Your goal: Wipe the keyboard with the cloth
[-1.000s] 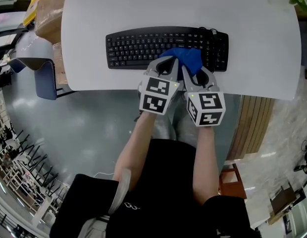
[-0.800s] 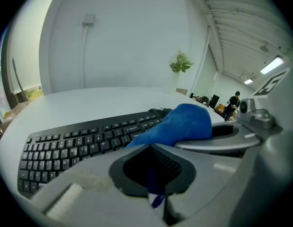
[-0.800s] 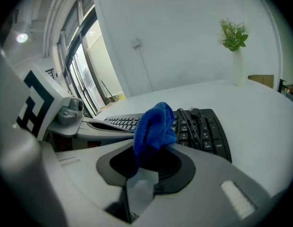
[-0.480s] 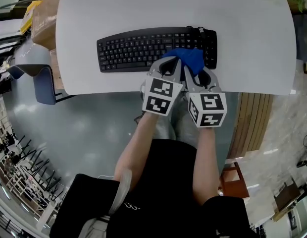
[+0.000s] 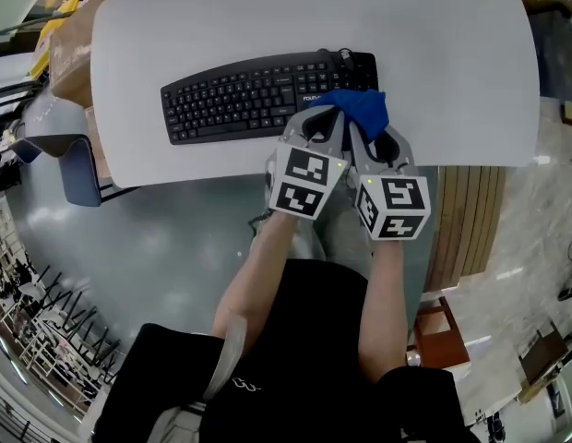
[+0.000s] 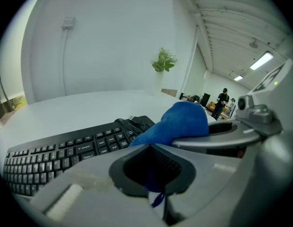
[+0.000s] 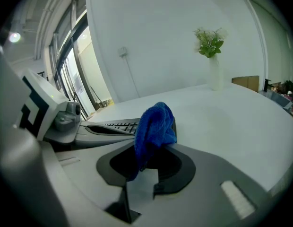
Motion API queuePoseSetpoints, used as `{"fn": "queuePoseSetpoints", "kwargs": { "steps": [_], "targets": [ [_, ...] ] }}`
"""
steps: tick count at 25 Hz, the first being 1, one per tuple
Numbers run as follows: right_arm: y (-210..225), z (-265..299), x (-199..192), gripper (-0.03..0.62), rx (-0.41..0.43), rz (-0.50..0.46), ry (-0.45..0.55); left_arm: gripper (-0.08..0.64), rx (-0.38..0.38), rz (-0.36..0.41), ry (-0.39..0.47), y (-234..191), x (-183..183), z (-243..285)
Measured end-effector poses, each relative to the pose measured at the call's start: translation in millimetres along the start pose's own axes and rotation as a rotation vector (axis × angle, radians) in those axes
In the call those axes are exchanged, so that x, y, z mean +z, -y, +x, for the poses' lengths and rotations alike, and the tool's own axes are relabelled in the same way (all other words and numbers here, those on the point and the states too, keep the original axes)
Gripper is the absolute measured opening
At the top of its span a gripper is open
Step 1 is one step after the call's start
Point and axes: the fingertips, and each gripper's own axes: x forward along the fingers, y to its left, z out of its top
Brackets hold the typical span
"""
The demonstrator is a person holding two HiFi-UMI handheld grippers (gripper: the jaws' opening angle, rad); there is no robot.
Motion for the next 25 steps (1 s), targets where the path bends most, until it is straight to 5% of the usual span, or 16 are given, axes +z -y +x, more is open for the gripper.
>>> {"fn": "queuePoseSetpoints", "kwargs": {
  "steps": [10,20,25],
  "targets": [
    [36,-13,-3,0.092,0.005,0.061,0.017,-0.004,-0.013,0.017,0.014,28,20,20],
    [74,-26,-11,0.091,-0.054,0.007,-0.038,-0.003,-0.052,0.009,-0.002,64,19,43],
    [80,-40,33,0.089,-0.107,-0.073,0.035,-0.003,-0.030,0.024,0.106,59,56,24]
  ]
}}
